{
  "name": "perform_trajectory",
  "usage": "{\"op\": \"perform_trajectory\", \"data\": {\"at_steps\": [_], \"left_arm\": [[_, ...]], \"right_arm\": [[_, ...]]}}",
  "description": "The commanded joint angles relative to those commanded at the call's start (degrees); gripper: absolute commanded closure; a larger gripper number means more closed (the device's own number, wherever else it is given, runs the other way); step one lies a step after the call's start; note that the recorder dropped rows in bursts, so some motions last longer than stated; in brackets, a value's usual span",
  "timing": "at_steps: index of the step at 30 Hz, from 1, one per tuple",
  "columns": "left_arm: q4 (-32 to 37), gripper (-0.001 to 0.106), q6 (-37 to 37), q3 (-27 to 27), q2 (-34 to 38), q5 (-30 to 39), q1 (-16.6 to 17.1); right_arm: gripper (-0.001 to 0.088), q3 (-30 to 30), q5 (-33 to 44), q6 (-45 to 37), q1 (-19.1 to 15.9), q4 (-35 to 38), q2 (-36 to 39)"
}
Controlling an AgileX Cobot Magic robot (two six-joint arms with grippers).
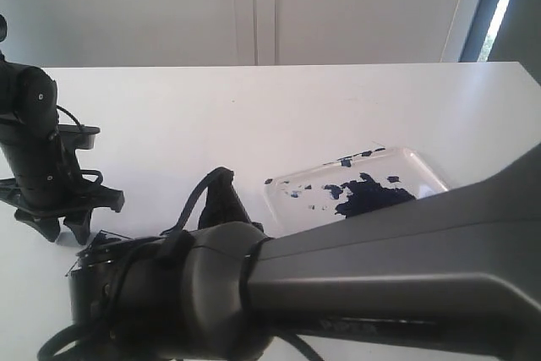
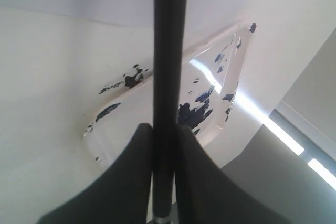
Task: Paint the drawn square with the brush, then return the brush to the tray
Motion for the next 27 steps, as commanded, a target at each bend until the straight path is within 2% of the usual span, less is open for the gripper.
{"op": "perform_trajectory", "data": {"at_steps": [7,12,22,27], "left_arm": [[-0.3,0.057,0.1,0.0,0.0,0.1,0.0],[-0.4,0.057,0.1,0.0,0.0,0.1,0.0],[-0.5,0.057,0.1,0.0,0.0,0.1,0.0],[-0.5,0.057,0.1,0.0,0.0,0.1,0.0]], "right_arm": [[0.0868,-2.6,0.0,-0.3,-3.1,-0.9,0.0],[0.0868,-2.8,0.0,-1.6,-3.8,-1.0,2.2],[0.0868,-3.4,0.0,-1.6,-3.2,-1.2,5.0],[0.0868,-3.4,0.0,-1.6,-1.4,-1.0,4.9]]}}
